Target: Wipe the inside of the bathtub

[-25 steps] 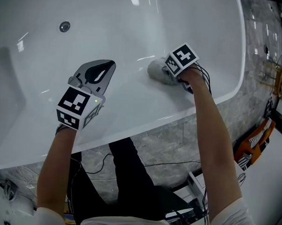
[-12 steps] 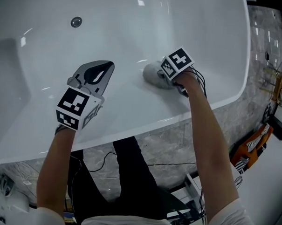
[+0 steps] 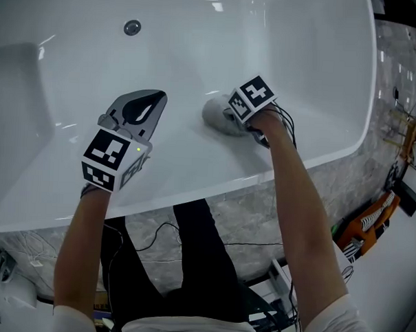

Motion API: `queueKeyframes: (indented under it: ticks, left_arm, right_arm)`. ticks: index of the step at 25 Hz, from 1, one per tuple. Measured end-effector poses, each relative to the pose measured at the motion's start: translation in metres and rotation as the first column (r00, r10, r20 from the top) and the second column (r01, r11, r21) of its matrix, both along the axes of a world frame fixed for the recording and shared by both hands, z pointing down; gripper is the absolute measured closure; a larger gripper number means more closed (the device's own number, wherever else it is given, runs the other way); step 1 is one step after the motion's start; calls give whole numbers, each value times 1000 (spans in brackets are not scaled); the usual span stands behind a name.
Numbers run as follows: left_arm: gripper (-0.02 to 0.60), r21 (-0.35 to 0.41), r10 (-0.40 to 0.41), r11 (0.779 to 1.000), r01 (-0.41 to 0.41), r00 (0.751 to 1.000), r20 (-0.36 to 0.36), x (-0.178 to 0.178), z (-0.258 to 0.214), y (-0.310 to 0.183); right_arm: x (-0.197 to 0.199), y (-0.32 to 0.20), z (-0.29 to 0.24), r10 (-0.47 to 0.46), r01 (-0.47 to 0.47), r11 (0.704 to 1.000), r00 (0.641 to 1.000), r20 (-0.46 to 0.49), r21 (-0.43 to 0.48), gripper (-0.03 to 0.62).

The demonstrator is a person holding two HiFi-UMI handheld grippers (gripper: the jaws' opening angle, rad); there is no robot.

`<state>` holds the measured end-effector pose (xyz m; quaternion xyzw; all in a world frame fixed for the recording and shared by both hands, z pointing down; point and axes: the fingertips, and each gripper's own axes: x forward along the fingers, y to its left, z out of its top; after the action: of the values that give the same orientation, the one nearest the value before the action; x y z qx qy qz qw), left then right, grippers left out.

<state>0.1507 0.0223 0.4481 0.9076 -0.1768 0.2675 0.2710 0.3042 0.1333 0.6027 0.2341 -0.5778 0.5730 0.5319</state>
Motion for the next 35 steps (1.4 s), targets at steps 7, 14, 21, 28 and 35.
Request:
queueKeyframes:
  ticks: [7, 14, 21, 28, 35]
  left_arm:
    - [569, -5, -44, 999, 44, 999, -3, -39, -5, -3]
    - [569, -3, -59, 998, 59, 998, 18, -75, -5, -7]
    - [569, -1, -89, 996, 89, 996, 25, -112, -7, -12]
    - [570, 0, -131, 991, 131, 991, 39, -161, -7, -14]
    - [570, 3, -175, 985, 175, 984, 45, -210, -8, -22]
  right_arm:
    - [-38, -3, -3, -17, 17, 1000, 1000, 14, -2, 502]
    - [-82, -10, -2, -39, 40, 999, 998, 41, -4, 502]
    - [-130, -15, -1, -69, 69, 998, 995, 69, 4, 502]
    - [-183, -23, -1, -103, 104, 995, 990, 93, 4, 502]
    - [-234, -28, 1, -133, 134, 991, 984, 115, -2, 502]
